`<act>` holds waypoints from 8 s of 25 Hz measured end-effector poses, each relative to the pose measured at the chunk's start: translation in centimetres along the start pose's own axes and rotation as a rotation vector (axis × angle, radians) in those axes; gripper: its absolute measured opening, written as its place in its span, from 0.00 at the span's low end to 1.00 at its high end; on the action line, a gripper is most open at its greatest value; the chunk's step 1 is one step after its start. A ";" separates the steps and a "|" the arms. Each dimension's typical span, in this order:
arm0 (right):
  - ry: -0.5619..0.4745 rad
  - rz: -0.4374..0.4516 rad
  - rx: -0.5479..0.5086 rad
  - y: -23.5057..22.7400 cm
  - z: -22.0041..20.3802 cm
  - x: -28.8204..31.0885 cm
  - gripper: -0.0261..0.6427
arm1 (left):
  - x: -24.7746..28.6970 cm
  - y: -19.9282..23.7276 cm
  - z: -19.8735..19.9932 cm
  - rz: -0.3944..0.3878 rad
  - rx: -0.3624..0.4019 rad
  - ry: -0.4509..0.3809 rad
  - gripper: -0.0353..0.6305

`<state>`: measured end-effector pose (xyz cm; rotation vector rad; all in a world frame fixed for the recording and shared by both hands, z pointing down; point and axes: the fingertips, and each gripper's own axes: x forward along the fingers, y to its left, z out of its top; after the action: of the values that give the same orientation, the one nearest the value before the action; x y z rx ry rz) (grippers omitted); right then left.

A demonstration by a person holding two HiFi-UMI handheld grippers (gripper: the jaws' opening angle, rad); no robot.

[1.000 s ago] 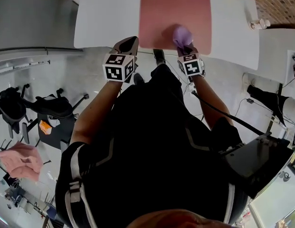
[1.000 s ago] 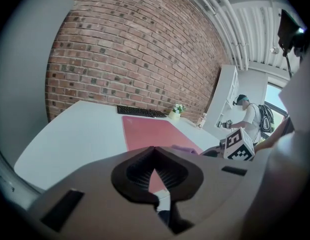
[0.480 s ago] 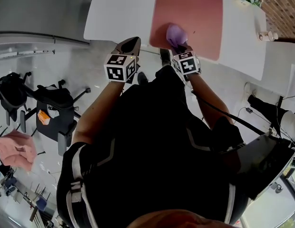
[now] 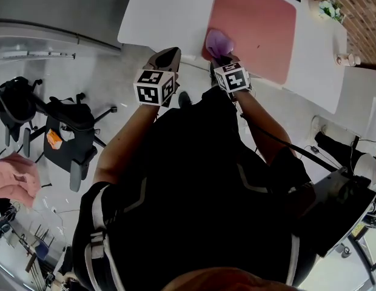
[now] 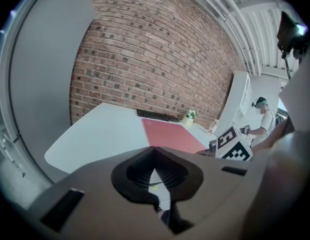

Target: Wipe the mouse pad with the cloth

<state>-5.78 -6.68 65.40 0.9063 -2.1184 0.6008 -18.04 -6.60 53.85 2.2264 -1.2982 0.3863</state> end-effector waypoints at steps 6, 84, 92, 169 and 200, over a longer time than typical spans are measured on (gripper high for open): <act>-0.004 0.049 -0.009 2.4 1.5 1.1 0.13 | -0.3 0.1 0.6 -0.009 0.008 -0.009 0.06; 0.073 -0.004 0.127 -14.0 2.1 -0.5 0.13 | 12.0 -3.5 9.8 0.023 0.043 -0.031 0.06; 0.077 0.094 0.065 -10.1 5.2 2.2 0.13 | 10.2 -1.4 9.8 0.082 0.016 -0.050 0.06; 0.048 -0.201 0.252 -32.5 2.9 -3.2 0.13 | 20.4 -8.5 13.3 -0.072 0.115 0.008 0.06; 0.112 0.101 0.035 -17.1 13.3 7.9 0.13 | 12.4 0.6 14.1 0.121 0.021 -0.076 0.06</act>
<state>-2.52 -29.54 65.49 0.7698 -2.0676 0.7254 -12.65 -23.77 48.58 2.2053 -1.4800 0.3647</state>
